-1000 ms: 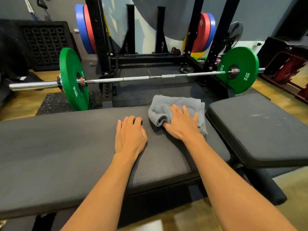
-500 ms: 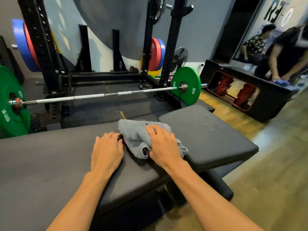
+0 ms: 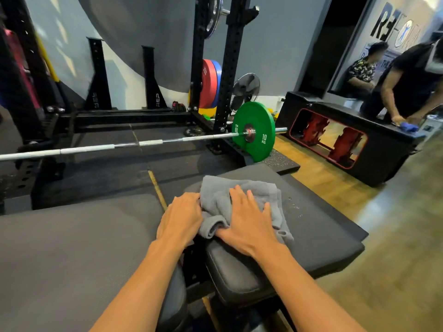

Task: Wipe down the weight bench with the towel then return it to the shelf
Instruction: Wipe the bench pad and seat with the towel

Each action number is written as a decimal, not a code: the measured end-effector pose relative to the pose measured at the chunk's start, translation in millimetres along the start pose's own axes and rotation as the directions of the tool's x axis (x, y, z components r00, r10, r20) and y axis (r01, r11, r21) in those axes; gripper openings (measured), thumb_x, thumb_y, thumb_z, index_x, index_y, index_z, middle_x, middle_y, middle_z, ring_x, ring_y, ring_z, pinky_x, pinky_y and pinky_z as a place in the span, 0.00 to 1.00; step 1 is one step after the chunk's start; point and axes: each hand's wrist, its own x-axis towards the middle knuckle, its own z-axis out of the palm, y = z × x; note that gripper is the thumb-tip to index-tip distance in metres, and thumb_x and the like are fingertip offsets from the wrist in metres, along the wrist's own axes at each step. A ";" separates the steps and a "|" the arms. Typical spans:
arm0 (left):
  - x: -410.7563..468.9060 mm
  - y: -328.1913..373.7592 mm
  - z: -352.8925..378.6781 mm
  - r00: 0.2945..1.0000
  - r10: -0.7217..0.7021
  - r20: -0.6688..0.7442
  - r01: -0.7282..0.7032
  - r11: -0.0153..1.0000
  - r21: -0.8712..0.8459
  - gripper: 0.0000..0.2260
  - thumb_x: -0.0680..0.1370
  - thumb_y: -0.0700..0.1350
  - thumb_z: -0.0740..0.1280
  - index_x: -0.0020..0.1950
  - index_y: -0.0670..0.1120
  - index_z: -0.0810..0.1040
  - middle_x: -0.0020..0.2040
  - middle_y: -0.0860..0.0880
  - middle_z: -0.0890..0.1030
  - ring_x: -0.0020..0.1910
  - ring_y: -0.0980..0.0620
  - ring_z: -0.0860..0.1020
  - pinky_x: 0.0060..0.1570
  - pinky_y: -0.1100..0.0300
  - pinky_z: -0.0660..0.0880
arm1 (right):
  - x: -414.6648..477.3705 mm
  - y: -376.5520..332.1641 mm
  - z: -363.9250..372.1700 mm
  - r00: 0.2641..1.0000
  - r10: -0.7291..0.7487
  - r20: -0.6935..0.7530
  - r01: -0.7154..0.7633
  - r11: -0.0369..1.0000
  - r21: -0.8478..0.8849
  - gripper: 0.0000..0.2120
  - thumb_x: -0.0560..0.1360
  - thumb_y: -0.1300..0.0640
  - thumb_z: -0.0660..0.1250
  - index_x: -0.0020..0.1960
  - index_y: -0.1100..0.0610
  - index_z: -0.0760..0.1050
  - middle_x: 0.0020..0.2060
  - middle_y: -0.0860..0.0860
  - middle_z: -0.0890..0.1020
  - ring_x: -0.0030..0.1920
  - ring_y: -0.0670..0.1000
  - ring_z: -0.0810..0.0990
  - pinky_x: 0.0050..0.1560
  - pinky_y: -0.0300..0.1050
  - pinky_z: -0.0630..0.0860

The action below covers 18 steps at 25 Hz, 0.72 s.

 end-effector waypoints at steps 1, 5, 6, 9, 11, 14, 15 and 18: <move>5.0 -2.8 3.8 1.000 -0.028 -0.005 0.029 0.999 0.016 0.12 0.81 0.44 0.54 0.51 0.44 0.77 0.55 0.44 0.81 0.54 0.40 0.77 0.52 0.49 0.71 | 23.3 5.6 0.1 1.000 -0.013 0.022 0.013 1.000 -0.022 0.41 0.74 0.35 0.60 0.78 0.53 0.51 0.81 0.50 0.51 0.80 0.56 0.46 0.72 0.72 0.47; -0.5 -0.7 11.8 1.000 -0.007 -0.022 0.009 0.996 0.088 0.11 0.81 0.43 0.57 0.57 0.43 0.77 0.59 0.45 0.79 0.58 0.41 0.77 0.55 0.50 0.71 | 100.8 18.1 -2.4 0.994 -0.045 0.096 0.048 0.998 -0.033 0.32 0.77 0.39 0.59 0.75 0.53 0.59 0.78 0.52 0.60 0.78 0.57 0.54 0.70 0.74 0.51; -2.2 1.6 10.1 0.999 -0.009 -0.040 0.013 0.996 0.089 0.11 0.80 0.40 0.57 0.57 0.42 0.77 0.60 0.45 0.79 0.58 0.41 0.77 0.55 0.50 0.70 | 109.1 16.0 -2.9 0.995 -0.062 0.075 0.063 0.998 -0.012 0.29 0.77 0.40 0.59 0.72 0.54 0.63 0.76 0.53 0.65 0.76 0.58 0.59 0.69 0.74 0.53; 3.5 6.4 6.2 0.999 -0.004 -0.052 0.009 0.995 0.102 0.13 0.79 0.35 0.57 0.59 0.42 0.77 0.61 0.44 0.79 0.58 0.39 0.76 0.52 0.52 0.68 | 84.1 21.2 -8.1 0.994 -0.104 -0.017 0.104 0.995 -0.004 0.23 0.77 0.46 0.60 0.69 0.54 0.66 0.71 0.52 0.71 0.72 0.58 0.65 0.69 0.67 0.58; 3.7 3.3 5.2 0.999 -0.014 -0.030 0.018 0.992 0.122 0.12 0.78 0.35 0.57 0.57 0.41 0.77 0.59 0.44 0.79 0.56 0.39 0.77 0.47 0.54 0.66 | 31.9 29.2 -7.3 0.991 -0.130 -0.006 0.130 0.991 -0.002 0.27 0.77 0.49 0.60 0.74 0.52 0.61 0.75 0.50 0.66 0.76 0.55 0.59 0.72 0.65 0.55; -3.3 12.1 8.5 1.000 -0.013 -0.014 0.015 0.990 0.140 0.08 0.79 0.40 0.56 0.45 0.42 0.74 0.51 0.44 0.78 0.52 0.38 0.77 0.51 0.50 0.70 | -52.5 36.4 -10.3 0.992 -0.117 0.045 0.118 0.993 -0.026 0.32 0.76 0.43 0.56 0.78 0.48 0.54 0.79 0.42 0.55 0.79 0.49 0.48 0.76 0.63 0.46; -6.0 19.6 11.5 0.999 0.031 -0.007 -0.030 0.990 0.135 0.09 0.79 0.42 0.56 0.40 0.44 0.72 0.47 0.45 0.77 0.50 0.39 0.77 0.56 0.47 0.71 | -71.6 38.7 -12.0 0.993 -0.106 0.045 0.106 0.994 -0.017 0.34 0.74 0.39 0.53 0.78 0.47 0.54 0.79 0.41 0.54 0.79 0.47 0.47 0.76 0.61 0.45; -9.1 34.5 20.9 0.989 0.145 0.005 -0.144 0.981 0.133 0.11 0.80 0.45 0.56 0.38 0.47 0.71 0.44 0.49 0.75 0.48 0.44 0.76 0.59 0.50 0.69 | -78.3 51.1 -19.6 0.999 -0.031 -0.016 0.032 0.997 0.072 0.41 0.65 0.32 0.49 0.76 0.43 0.57 0.77 0.39 0.60 0.79 0.44 0.51 0.76 0.57 0.49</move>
